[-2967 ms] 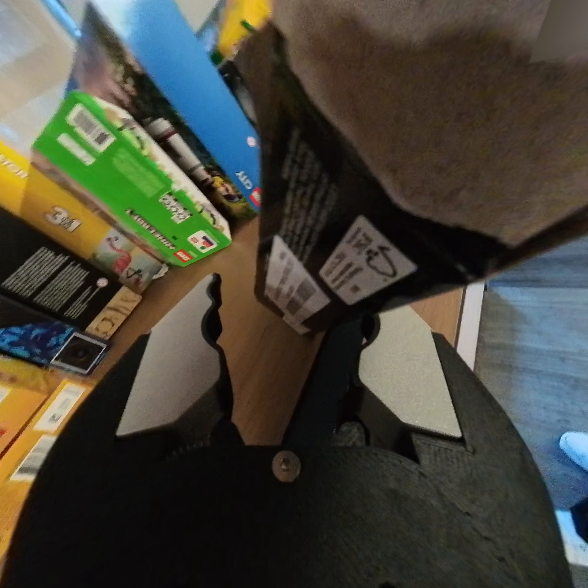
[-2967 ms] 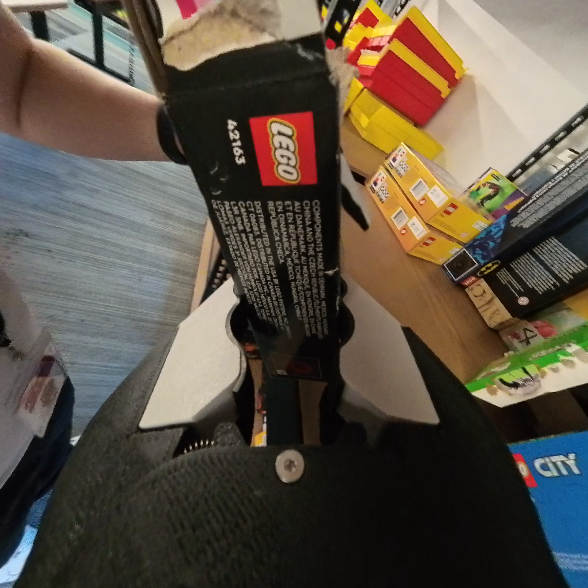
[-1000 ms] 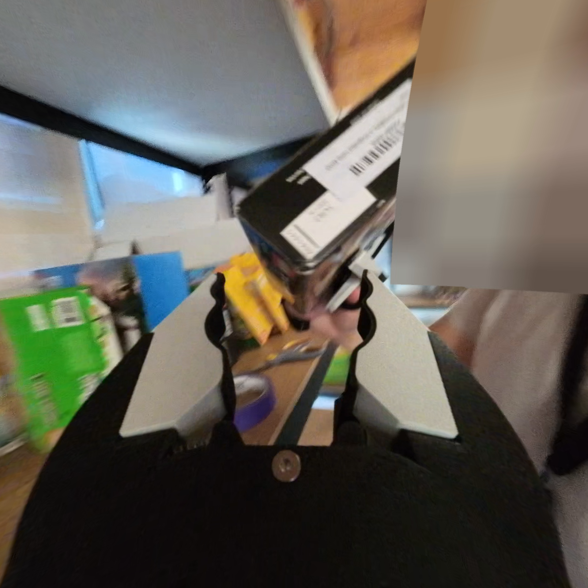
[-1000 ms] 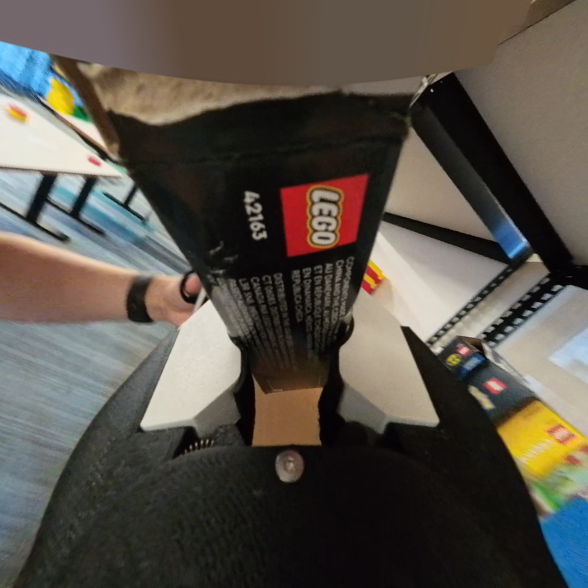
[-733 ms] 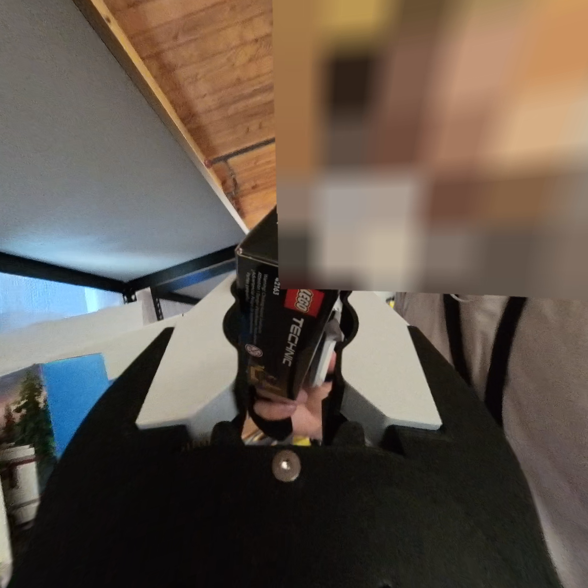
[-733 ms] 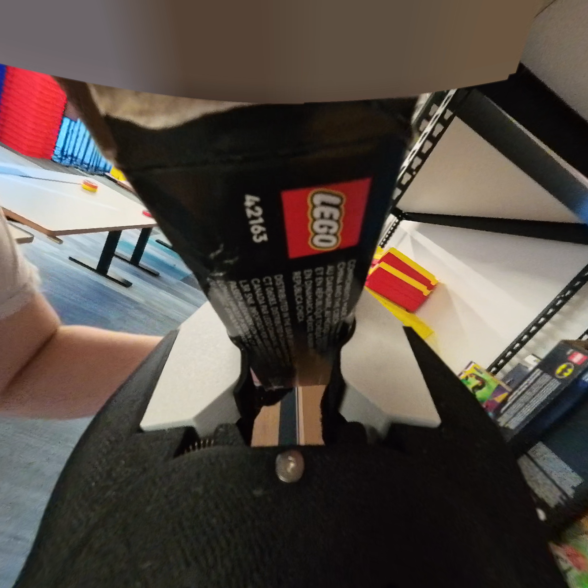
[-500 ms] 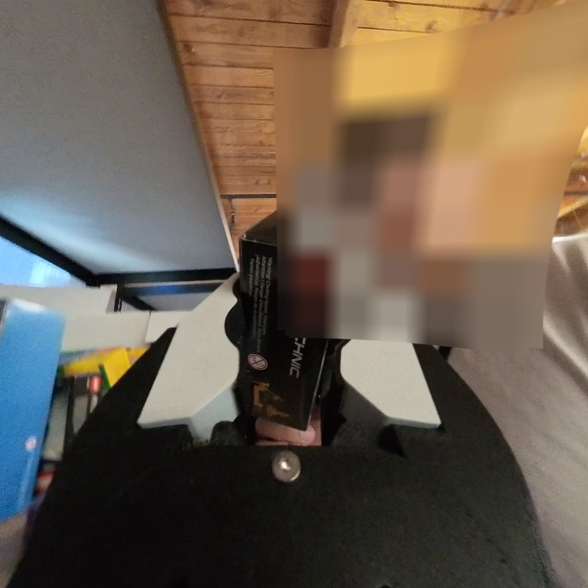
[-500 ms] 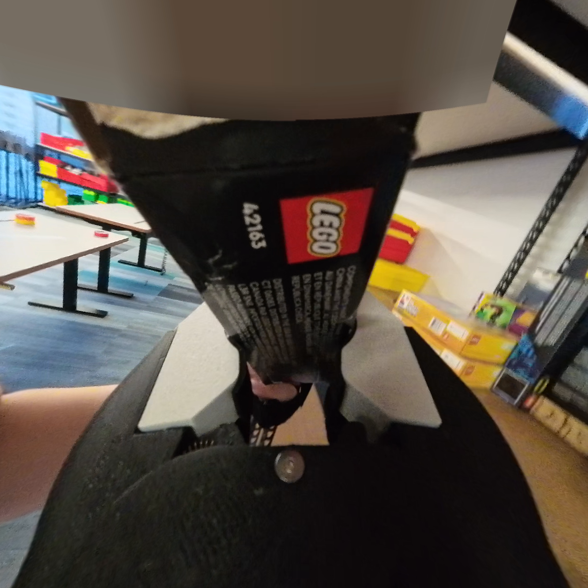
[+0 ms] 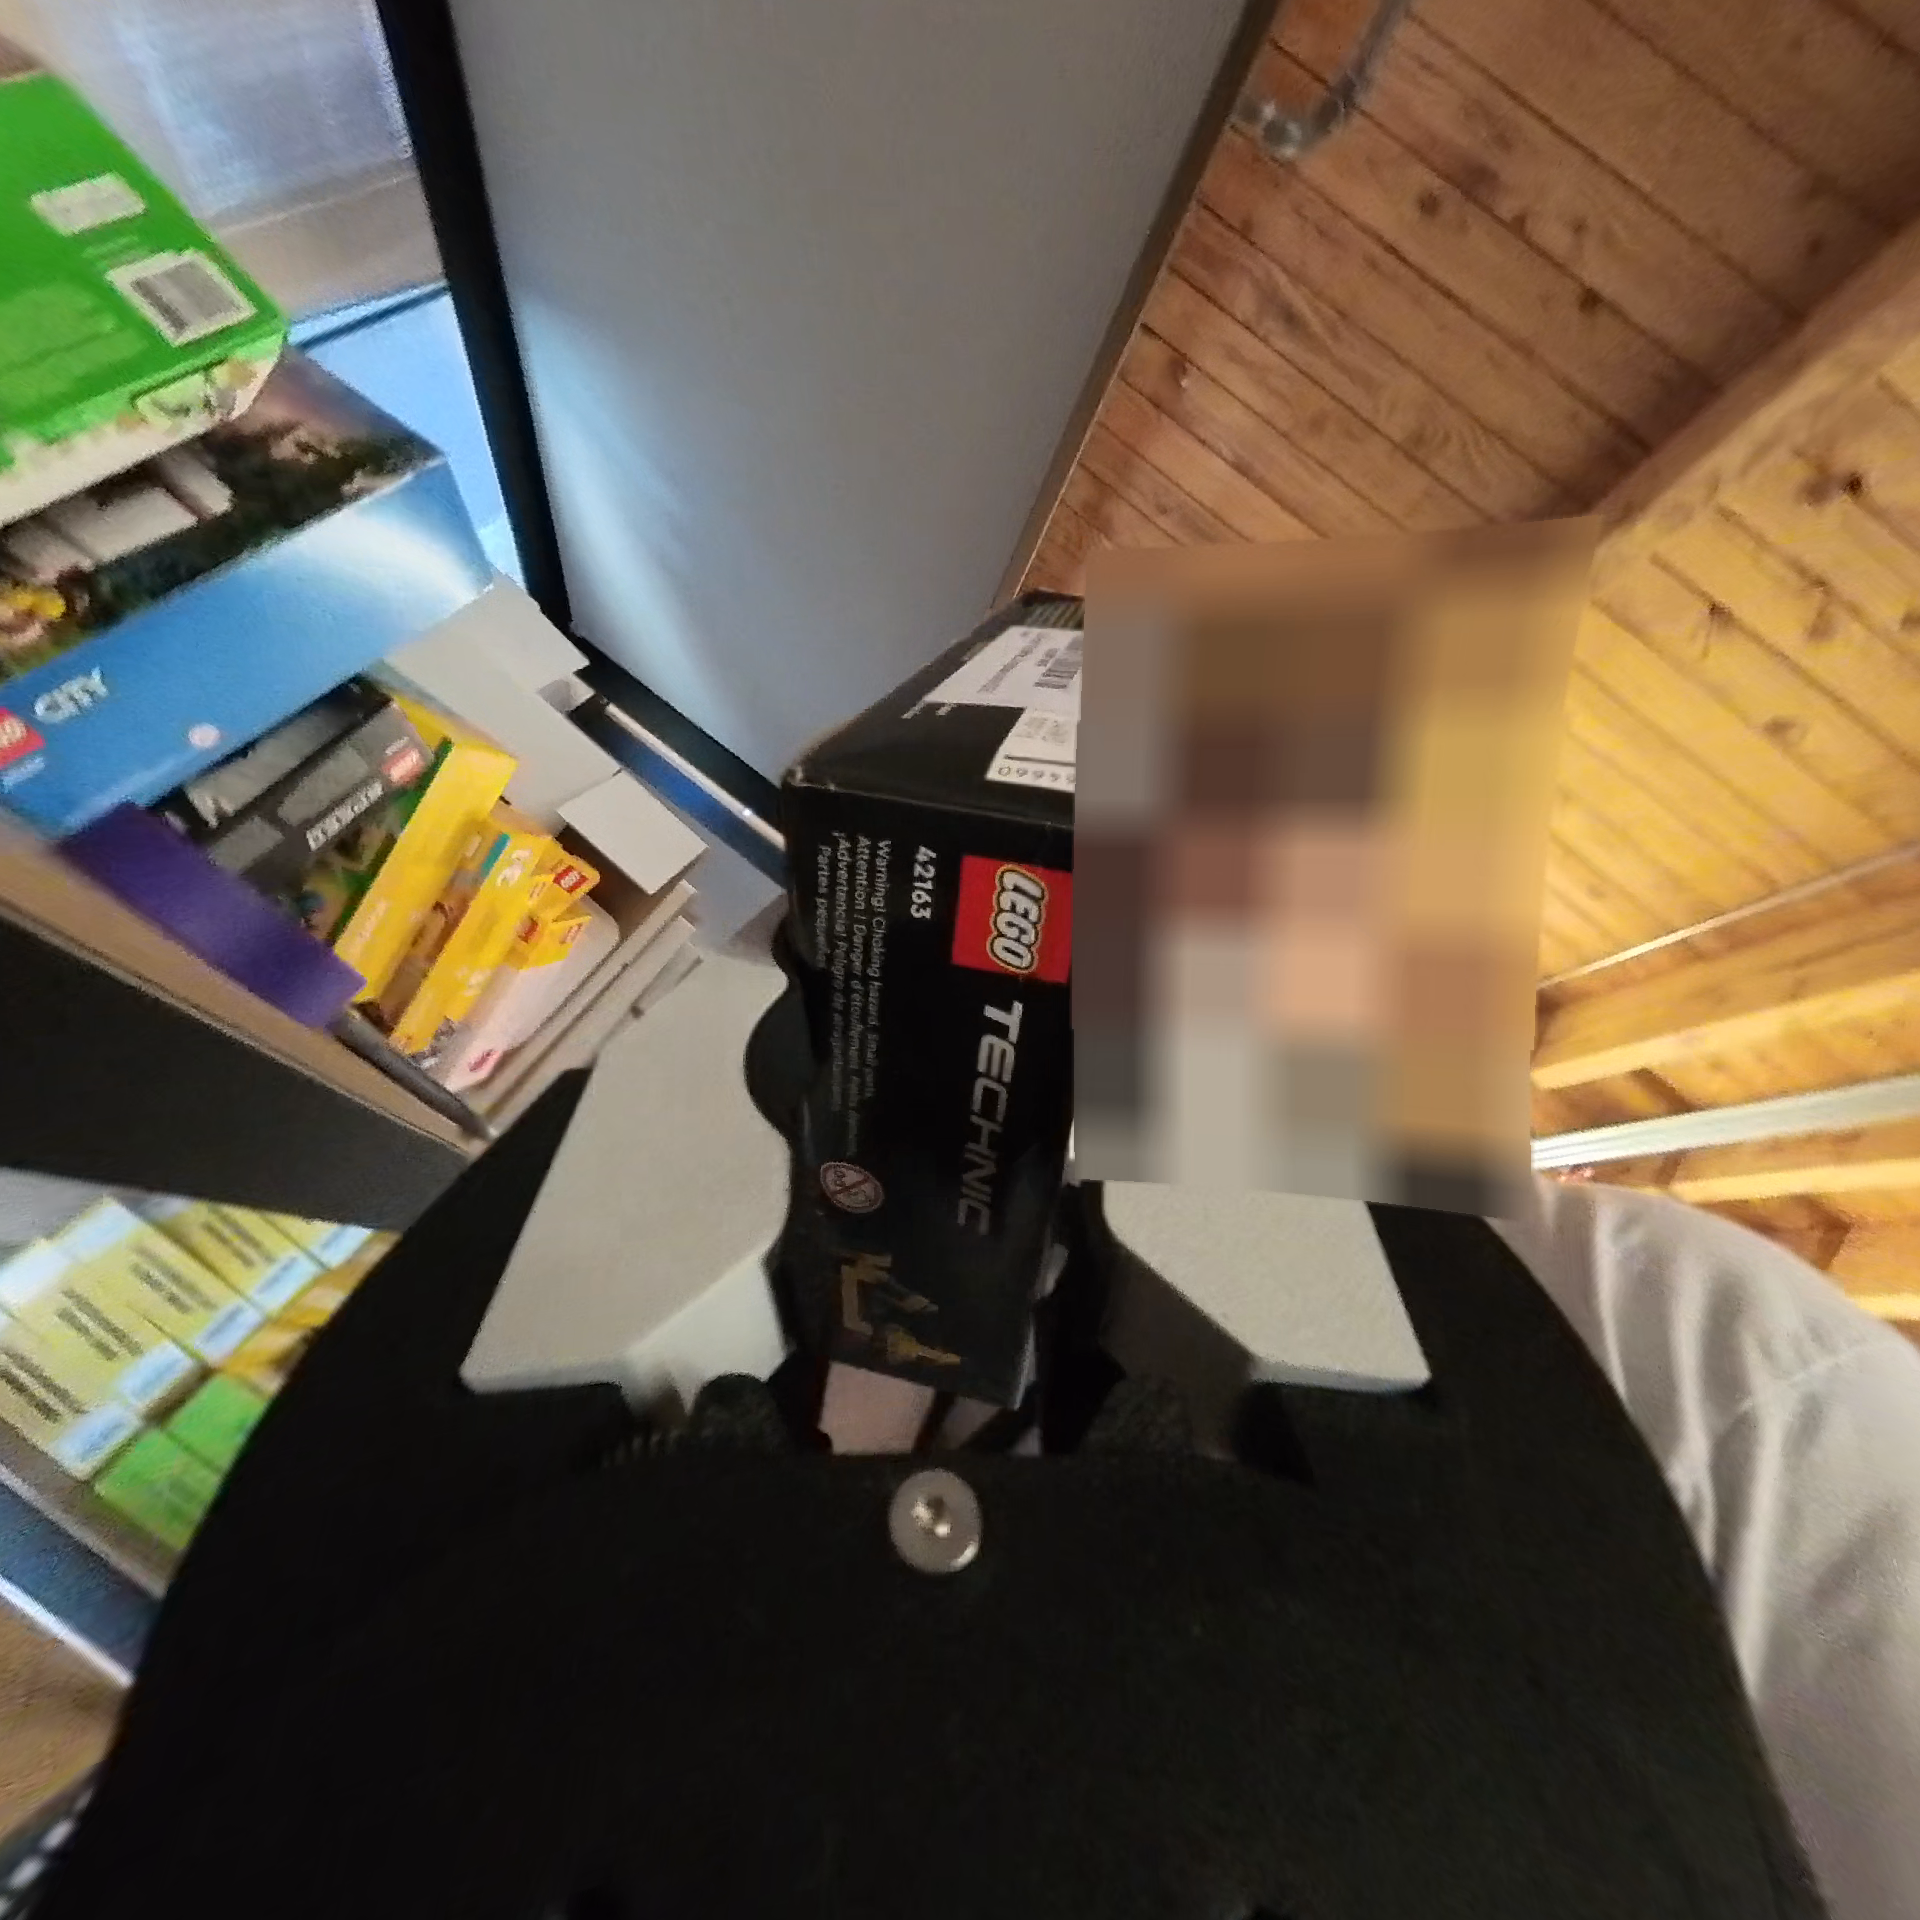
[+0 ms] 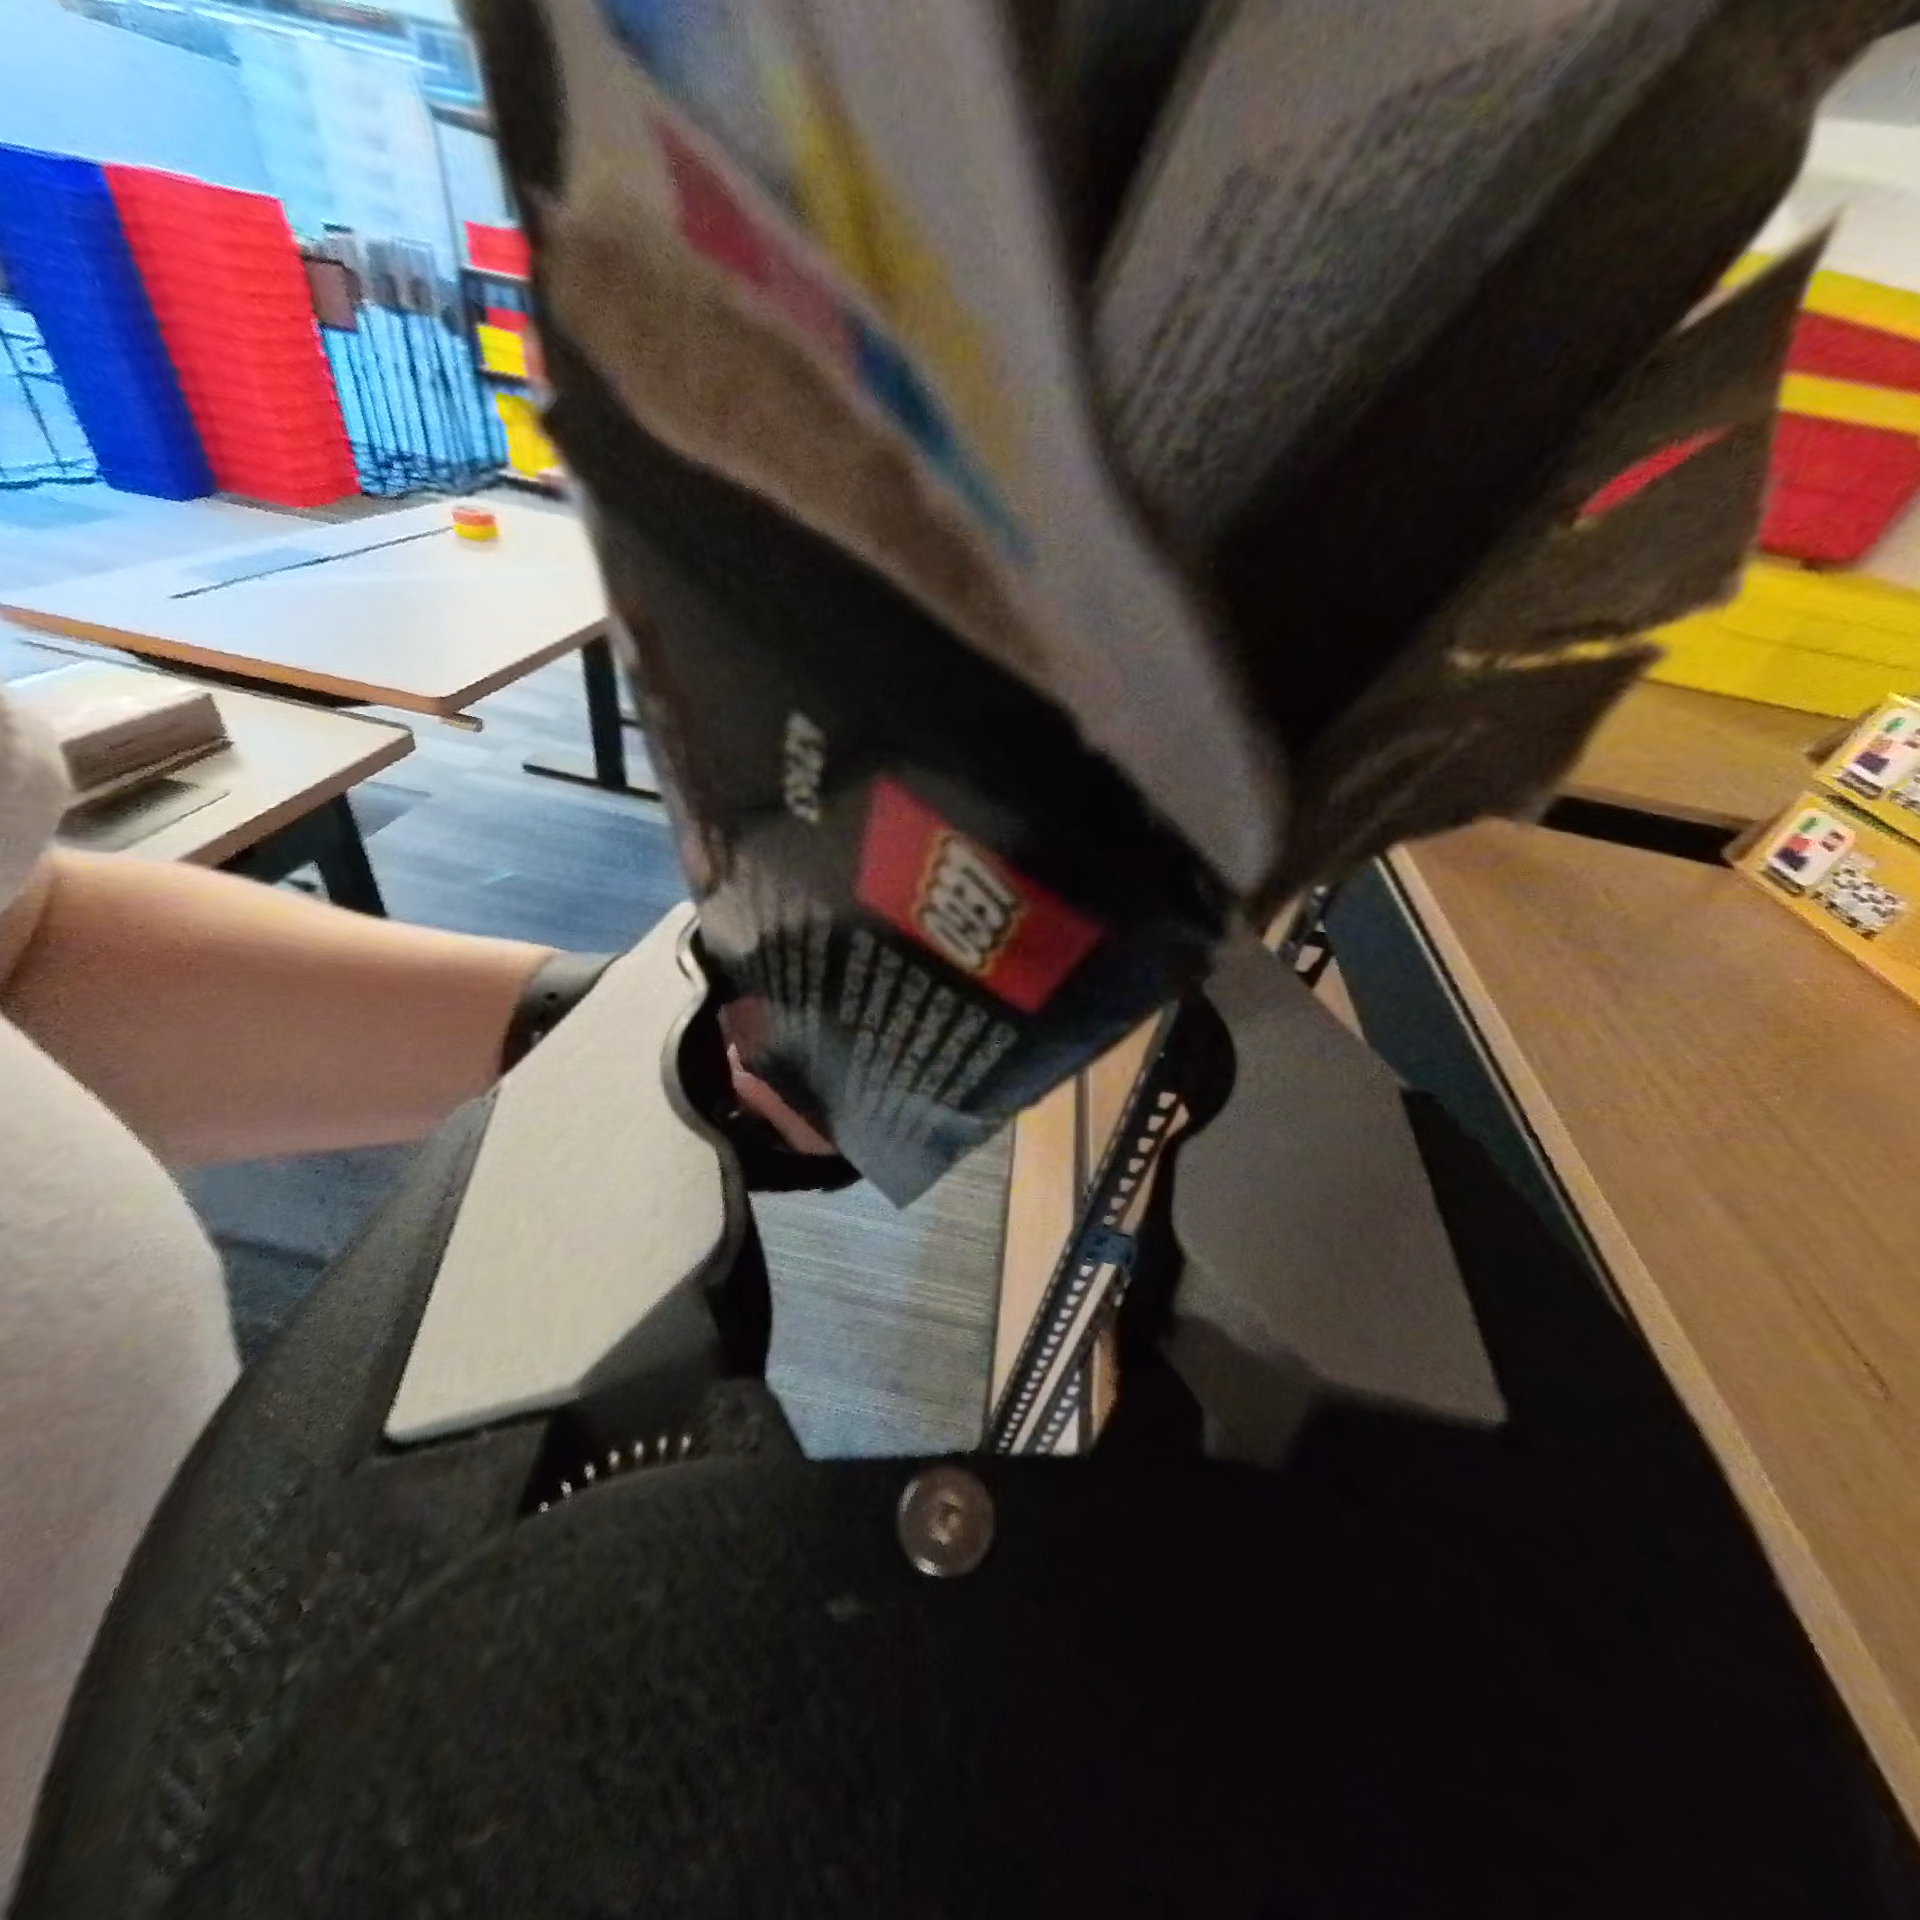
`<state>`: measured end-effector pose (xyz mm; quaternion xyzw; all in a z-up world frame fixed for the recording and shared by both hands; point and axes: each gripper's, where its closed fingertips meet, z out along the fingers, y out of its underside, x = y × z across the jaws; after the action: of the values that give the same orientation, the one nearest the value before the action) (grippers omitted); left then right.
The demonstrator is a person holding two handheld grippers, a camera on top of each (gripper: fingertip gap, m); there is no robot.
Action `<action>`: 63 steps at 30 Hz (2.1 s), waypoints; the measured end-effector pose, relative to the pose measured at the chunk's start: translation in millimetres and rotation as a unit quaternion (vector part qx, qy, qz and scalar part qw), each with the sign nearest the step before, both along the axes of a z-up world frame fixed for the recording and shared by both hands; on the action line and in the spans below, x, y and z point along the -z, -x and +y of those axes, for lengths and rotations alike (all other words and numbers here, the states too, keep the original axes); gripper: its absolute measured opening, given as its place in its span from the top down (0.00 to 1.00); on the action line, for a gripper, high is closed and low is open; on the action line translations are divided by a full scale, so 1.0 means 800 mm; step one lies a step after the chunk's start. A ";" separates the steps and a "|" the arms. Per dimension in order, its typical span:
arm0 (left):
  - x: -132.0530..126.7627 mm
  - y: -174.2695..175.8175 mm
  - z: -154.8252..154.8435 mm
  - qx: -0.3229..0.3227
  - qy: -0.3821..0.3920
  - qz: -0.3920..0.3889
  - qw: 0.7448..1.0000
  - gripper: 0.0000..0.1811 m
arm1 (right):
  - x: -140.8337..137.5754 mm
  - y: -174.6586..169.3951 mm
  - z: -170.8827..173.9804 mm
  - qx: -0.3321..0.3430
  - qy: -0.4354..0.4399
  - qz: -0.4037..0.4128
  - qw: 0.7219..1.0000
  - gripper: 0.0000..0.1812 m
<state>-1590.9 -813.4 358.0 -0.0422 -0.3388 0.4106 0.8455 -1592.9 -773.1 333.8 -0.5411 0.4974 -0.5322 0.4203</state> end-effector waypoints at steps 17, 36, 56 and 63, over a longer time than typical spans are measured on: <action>0.038 -0.003 0.057 0.150 -0.092 0.065 0.982 0.73 | -0.033 -0.010 0.048 -0.152 0.025 -0.085 0.984 0.18; -0.097 0.064 0.000 0.276 -0.144 -0.082 0.947 0.72 | -0.172 0.056 -0.005 0.020 0.062 -0.270 0.961 0.20; -0.050 0.029 -0.073 0.177 -0.116 0.059 0.976 0.73 | -0.156 0.109 -0.065 -0.080 -0.150 -0.132 0.977 0.63; -0.048 0.021 -0.088 0.153 -0.131 0.034 0.979 0.73 | -0.179 0.121 -0.075 -0.185 -0.306 -0.088 0.930 0.74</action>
<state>-1607.5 -883.8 396.5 0.0318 -0.3499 0.2295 0.9077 -1689.9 -833.0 477.2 -0.4194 0.4882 -0.3123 0.6987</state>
